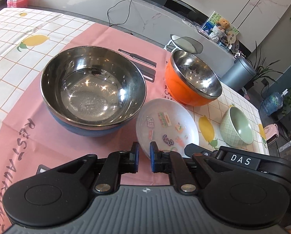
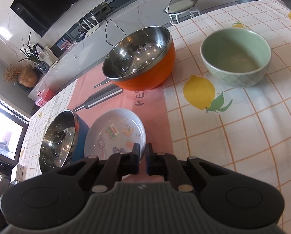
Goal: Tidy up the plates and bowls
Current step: 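Carry the small white plate and lower it onto the glass plate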
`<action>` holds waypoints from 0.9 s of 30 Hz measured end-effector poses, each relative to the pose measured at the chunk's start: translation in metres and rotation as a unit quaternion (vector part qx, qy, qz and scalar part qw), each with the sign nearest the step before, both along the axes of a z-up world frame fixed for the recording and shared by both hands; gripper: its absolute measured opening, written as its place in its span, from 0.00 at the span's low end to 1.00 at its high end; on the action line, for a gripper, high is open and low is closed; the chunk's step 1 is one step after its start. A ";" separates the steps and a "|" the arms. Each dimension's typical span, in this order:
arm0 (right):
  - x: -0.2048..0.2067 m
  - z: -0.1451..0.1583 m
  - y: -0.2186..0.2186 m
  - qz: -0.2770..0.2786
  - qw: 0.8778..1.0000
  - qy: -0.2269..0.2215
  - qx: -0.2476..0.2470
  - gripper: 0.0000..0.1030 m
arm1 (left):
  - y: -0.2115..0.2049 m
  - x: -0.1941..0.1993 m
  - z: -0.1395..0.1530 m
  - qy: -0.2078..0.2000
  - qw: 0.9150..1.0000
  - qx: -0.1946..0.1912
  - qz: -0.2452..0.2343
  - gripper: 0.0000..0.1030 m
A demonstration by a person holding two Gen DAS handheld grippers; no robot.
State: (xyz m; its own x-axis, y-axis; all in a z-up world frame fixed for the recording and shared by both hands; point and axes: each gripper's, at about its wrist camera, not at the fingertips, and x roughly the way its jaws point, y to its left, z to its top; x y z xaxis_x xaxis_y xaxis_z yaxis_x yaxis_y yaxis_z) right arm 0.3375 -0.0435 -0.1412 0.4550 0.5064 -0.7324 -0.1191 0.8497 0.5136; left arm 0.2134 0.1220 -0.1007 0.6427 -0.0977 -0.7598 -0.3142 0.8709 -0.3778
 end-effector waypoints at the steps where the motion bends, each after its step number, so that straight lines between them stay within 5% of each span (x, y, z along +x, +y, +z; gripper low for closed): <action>1: -0.004 0.002 -0.001 0.000 1.000 0.001 -0.001 0.03 | -0.001 -0.004 0.002 0.003 1.000 -0.001 -0.002 0.12; 13: -0.059 0.028 -0.014 0.013 1.000 0.008 0.006 0.03 | 0.000 -0.044 0.012 0.028 0.999 -0.015 -0.026 0.12; 27: -0.136 0.017 -0.052 0.002 0.998 0.047 0.035 0.04 | -0.012 -0.101 0.003 0.021 0.995 -0.039 -0.090 0.11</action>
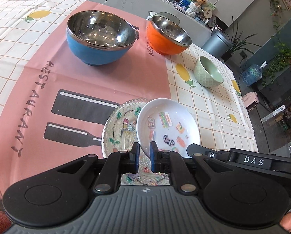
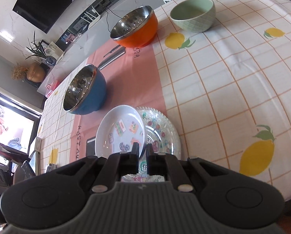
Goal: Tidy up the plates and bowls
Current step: 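Carry the small white plate and lower it onto the glass plate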
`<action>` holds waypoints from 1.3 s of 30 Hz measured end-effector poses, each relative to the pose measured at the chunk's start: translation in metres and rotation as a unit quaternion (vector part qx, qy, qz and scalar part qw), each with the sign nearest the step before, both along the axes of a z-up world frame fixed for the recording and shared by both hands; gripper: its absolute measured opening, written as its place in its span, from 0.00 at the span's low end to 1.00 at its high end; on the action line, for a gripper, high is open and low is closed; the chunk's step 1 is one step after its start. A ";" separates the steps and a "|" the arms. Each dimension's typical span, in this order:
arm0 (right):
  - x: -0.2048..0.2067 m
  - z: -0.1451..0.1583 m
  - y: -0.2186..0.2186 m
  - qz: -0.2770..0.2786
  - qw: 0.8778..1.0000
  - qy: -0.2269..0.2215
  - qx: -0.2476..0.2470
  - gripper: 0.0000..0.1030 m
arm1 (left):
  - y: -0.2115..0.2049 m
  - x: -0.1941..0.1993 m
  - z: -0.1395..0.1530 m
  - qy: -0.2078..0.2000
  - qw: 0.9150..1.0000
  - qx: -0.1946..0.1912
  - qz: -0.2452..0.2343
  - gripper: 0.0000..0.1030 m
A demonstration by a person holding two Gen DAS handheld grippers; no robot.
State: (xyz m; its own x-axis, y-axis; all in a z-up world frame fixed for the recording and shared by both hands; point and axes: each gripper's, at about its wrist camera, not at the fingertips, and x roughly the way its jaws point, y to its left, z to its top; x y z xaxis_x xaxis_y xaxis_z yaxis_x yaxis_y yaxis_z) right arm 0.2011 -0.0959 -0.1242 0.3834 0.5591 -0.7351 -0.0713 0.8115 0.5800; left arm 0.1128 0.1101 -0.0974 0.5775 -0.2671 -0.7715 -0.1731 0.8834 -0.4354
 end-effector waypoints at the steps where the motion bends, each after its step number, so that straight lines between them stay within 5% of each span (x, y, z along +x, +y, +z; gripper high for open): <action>1: -0.002 -0.001 -0.001 -0.001 1.000 0.003 -0.001 0.04 | 0.000 -0.002 0.000 -0.002 1.000 -0.004 -0.001 0.11; 18: -0.013 -0.006 -0.007 -0.017 0.999 -0.008 -0.028 0.04 | 0.004 -0.012 -0.007 -0.013 1.000 -0.019 0.009 0.12; 23: -0.012 -0.005 -0.009 -0.025 0.999 -0.015 -0.027 0.09 | 0.013 -0.016 -0.003 -0.029 0.999 -0.022 0.034 0.16; 26: -0.011 -0.004 -0.009 -0.026 0.999 -0.017 -0.025 0.22 | 0.014 -0.016 -0.004 -0.029 0.999 -0.016 0.039 0.21; 39: -0.011 -0.007 -0.002 -0.008 0.999 -0.022 -0.040 0.22 | 0.000 -0.010 -0.015 0.006 1.000 0.008 0.002 0.21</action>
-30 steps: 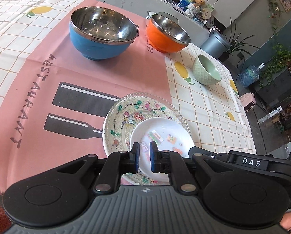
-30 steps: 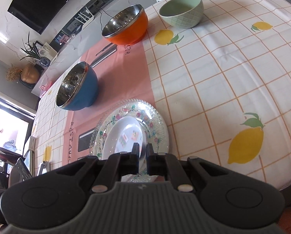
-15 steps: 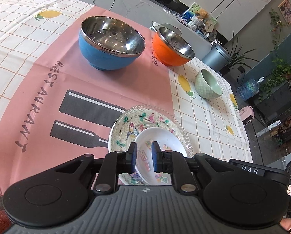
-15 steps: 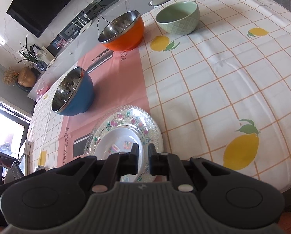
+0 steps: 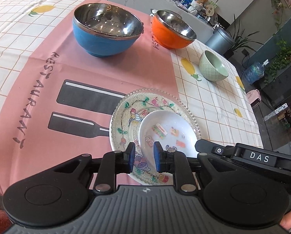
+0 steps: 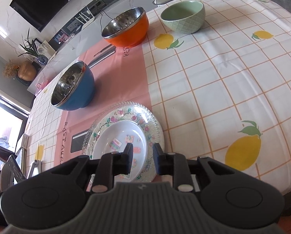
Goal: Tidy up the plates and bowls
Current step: 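Carry the small white plate and lower it onto the glass plate, then open the right gripper and move it to the blue steel bowl rim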
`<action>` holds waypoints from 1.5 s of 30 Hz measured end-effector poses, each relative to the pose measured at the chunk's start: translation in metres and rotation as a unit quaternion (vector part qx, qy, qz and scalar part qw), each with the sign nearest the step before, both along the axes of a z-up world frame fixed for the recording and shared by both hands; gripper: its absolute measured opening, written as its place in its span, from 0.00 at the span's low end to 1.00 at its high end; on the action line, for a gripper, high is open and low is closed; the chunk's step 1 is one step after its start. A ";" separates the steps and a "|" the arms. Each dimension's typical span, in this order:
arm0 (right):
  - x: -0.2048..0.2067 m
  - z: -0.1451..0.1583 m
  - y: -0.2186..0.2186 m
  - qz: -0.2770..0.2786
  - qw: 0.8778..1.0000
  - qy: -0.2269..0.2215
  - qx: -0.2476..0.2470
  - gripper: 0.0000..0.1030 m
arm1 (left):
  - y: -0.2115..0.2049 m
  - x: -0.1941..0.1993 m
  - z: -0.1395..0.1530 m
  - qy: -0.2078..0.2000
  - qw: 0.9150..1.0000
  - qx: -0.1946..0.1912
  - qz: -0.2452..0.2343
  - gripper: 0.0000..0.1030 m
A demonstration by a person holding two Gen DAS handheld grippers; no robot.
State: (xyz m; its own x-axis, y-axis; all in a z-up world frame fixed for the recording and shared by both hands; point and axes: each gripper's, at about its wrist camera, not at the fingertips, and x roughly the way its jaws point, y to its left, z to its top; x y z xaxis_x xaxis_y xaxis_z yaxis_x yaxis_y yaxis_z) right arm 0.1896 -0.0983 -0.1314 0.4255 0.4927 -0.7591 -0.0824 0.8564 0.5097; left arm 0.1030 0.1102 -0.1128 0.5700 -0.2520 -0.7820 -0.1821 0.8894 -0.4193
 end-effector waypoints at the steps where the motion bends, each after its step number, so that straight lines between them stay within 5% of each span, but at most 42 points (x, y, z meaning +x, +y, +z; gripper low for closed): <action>1: 0.000 0.000 0.001 0.000 1.000 -0.001 -0.001 0.21 | -0.001 0.000 0.000 0.000 1.000 0.001 0.000 0.21; 8: 0.004 -0.002 0.007 0.007 1.000 -0.010 -0.005 0.05 | 0.003 0.002 -0.001 -0.006 1.000 0.007 0.009 0.15; 21: 0.008 -0.001 0.017 0.021 0.999 -0.032 -0.004 0.10 | 0.006 0.004 0.003 -0.032 0.999 0.030 0.025 0.14; 27: 0.008 0.005 0.004 -0.009 0.999 -0.046 0.012 0.20 | 0.013 -0.003 0.019 -0.087 0.991 0.072 0.066 0.20; 35: 0.013 -0.006 -0.004 -0.038 0.999 -0.017 -0.013 0.19 | 0.025 0.003 0.006 -0.037 0.993 0.062 0.090 0.20; 39: 0.013 -0.008 -0.003 -0.032 0.999 -0.014 -0.016 0.10 | 0.024 0.007 -0.002 -0.015 0.996 0.049 0.075 0.08; 45: 0.013 -0.011 -0.003 -0.031 0.999 -0.004 -0.017 0.08 | 0.023 0.006 -0.005 -0.006 0.996 0.047 0.071 0.06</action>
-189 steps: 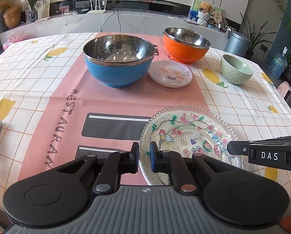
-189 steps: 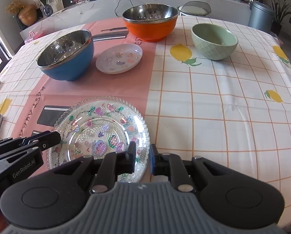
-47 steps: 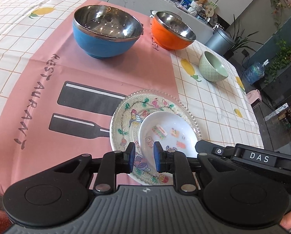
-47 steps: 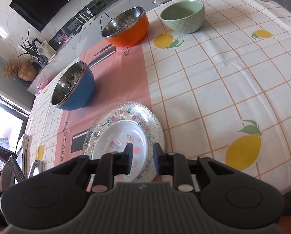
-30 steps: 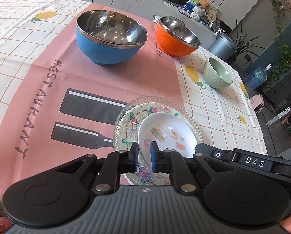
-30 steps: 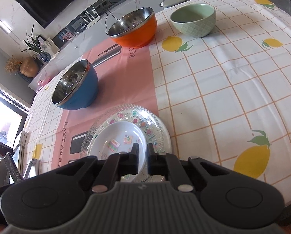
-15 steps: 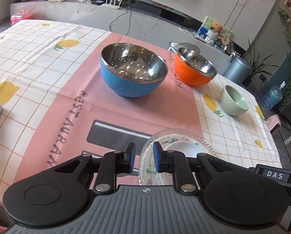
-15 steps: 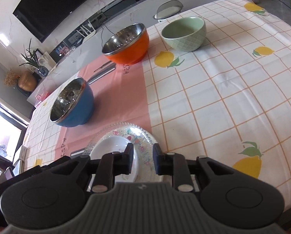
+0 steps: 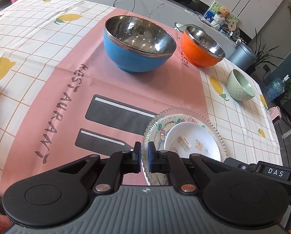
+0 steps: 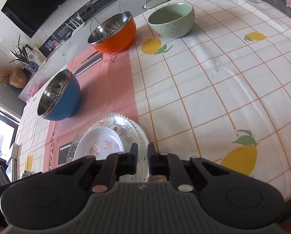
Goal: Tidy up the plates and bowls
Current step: 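Open the right gripper and move it to the blue steel bowl rim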
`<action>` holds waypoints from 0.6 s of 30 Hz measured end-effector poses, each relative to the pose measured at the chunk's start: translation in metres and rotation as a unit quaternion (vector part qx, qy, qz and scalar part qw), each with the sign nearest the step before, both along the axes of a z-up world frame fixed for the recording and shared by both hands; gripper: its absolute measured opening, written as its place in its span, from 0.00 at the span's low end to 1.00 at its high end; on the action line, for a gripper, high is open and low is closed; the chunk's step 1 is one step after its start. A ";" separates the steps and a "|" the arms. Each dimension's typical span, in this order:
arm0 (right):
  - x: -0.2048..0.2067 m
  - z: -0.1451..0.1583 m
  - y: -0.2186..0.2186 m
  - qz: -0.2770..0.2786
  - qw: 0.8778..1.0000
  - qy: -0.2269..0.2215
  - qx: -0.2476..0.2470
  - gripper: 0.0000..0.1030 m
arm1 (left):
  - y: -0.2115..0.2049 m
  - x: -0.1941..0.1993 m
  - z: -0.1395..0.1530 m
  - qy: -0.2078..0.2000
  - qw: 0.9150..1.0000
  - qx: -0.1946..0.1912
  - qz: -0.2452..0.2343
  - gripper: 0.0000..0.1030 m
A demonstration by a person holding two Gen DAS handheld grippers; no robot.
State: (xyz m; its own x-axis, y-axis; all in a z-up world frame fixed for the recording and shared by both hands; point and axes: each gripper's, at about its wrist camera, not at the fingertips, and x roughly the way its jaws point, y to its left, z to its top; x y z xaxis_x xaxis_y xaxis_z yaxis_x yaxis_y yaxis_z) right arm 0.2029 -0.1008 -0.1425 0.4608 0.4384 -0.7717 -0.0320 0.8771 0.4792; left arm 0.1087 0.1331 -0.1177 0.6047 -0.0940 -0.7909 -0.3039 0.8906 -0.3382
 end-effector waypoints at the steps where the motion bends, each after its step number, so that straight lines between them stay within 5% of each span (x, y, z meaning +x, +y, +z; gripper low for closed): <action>1: 0.000 0.000 0.000 0.000 1.000 0.000 0.000 0.08 | 0.000 0.000 0.000 0.001 1.000 -0.001 -0.001 0.06; 6: -0.003 0.002 0.001 0.006 1.000 -0.005 -0.013 0.01 | -0.002 -0.003 0.000 0.006 1.000 -0.004 -0.011 0.06; 18: -0.003 0.001 -0.003 0.000 1.000 0.005 -0.003 0.06 | -0.002 -0.004 0.002 0.003 1.000 -0.005 -0.003 0.10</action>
